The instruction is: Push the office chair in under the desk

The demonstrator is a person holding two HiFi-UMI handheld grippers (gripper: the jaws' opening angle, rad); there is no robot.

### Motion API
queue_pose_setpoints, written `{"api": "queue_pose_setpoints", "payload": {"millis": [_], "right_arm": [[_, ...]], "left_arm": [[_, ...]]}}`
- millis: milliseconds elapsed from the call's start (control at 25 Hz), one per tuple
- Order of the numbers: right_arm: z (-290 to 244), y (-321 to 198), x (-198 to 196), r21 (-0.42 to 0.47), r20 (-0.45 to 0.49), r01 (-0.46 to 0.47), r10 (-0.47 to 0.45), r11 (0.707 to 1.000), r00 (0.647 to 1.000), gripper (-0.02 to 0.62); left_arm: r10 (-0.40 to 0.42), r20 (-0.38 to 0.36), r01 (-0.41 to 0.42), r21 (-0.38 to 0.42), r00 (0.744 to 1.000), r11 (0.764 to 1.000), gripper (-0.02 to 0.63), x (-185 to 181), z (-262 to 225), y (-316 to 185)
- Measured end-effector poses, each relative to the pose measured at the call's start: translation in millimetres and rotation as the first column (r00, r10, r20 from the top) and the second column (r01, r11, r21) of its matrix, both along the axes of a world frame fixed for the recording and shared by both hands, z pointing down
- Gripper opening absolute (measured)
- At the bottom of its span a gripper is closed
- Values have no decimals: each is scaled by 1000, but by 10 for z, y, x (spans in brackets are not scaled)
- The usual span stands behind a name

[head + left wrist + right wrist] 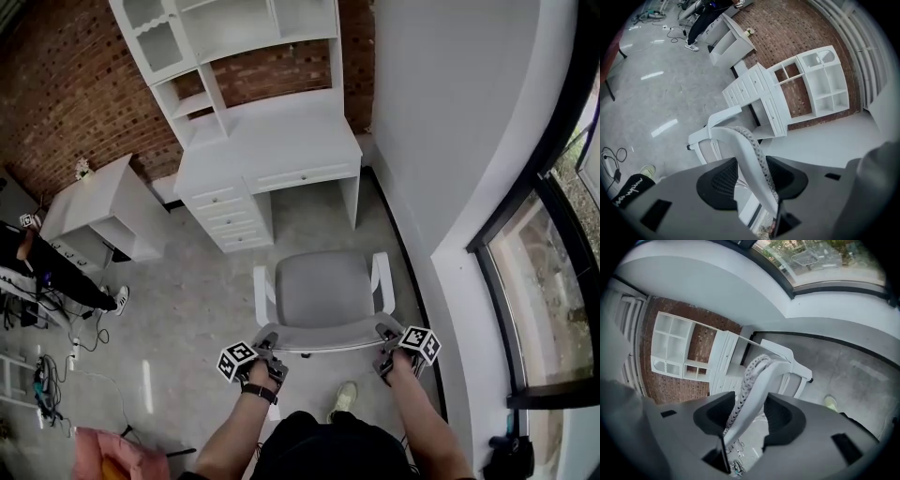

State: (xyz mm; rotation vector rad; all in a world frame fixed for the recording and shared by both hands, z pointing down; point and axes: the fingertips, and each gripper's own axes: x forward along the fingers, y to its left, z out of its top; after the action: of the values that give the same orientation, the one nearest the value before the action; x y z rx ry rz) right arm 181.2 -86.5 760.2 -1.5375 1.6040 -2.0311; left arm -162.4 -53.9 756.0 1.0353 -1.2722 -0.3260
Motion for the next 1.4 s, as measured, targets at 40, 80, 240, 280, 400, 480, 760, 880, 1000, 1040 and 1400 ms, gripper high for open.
{"api": "queue_pose_setpoints", "payload": {"millis": [40,80,240,280,400,480,760,880,1000,1040,1400], "right_arm": [[0,-91,2,2,0,8,-8,1000,1000,184],[5,-171,0,2,-2,16,-16,1000,1000,185],[35,-406,-2,-4,-1,45,-45,999,999,187],[34,-476,9,-1,0,49,-49,999,999,187],[17,-704,-6,1,2,60,-60,998,998,187],[13,-825,-57,-4,6,67,-67,998,998,187],[43,-1343,-174,-13,2,82,-82,997,997,187],[42,-1613,-174,-10,-1,76,-76,997,997,186],[42,-1876,-206,-9,-10,75,-75,997,997,186],[42,-1966,-225,-7,-11,75,-75,997,997,186],[24,-2645,-411,4,-5,44,-44,999,999,184]], "left_arm": [[-2,1,2,2,1000,1000,180,6,-1,-73],[-5,2,5,1,1000,1000,182,8,3,-134],[-26,3,26,-5,1000,1000,184,22,35,-306],[-31,1,31,-2,1000,1000,186,33,36,-364],[-40,-2,40,4,999,999,187,24,19,-575],[-44,-3,44,5,999,999,187,-20,10,-719],[-46,-11,47,26,999,999,192,-121,20,-1218],[-34,-17,34,19,999,999,192,-117,24,-1458],[-22,-20,23,14,1000,1000,192,-143,26,-1709],[-20,-22,20,14,1000,1000,192,-160,25,-1800],[24,-52,-23,30,998,999,183,-325,19,-2545]]}}
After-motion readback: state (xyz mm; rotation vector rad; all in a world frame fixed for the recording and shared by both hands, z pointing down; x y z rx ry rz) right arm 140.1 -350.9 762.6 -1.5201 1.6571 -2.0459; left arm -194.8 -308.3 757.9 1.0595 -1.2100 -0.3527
